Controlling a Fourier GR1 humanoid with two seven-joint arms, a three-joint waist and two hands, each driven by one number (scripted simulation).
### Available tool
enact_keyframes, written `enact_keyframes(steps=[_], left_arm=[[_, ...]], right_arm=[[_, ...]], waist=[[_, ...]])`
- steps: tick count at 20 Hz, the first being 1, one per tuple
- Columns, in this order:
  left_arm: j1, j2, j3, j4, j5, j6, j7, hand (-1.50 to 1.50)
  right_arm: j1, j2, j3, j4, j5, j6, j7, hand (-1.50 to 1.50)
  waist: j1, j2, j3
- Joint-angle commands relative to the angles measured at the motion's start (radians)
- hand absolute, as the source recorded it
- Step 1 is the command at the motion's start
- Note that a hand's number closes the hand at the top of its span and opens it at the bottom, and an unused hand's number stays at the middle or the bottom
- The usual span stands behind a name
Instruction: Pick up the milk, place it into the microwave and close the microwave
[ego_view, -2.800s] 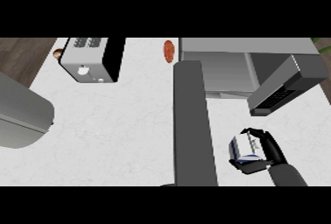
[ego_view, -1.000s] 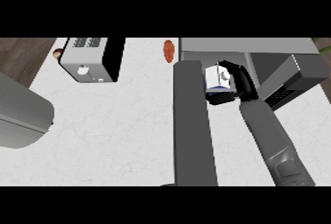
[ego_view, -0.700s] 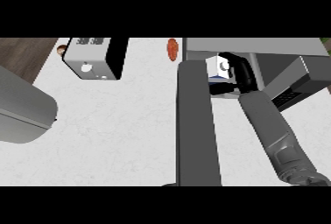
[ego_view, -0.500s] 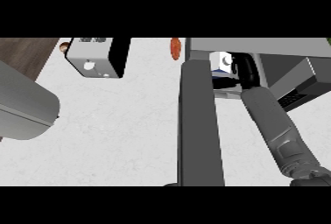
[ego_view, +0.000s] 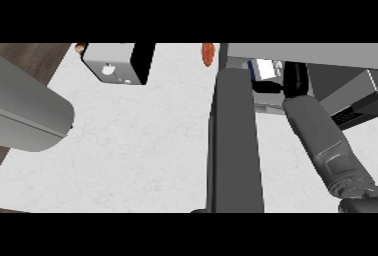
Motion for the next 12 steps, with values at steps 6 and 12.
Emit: enact_keyframes(steps=[6,12], left_arm=[[-0.061,0.008,-0.041,0.012,-0.057,-0.001,0.02,-1.5],[-0.088,0.011,-0.065,0.005,-0.065,-0.014,0.029,-1.5]], right_arm=[[-0.033,0.032,0.01,0.073,0.023,0.0,-0.012,-1.5],[-0.034,0.014,-0.025,0.082,-0.018,0.134,-0.072,-1.5]], waist=[[0.013,0.005,0.001],[-0.003,-0.003,0.001]])
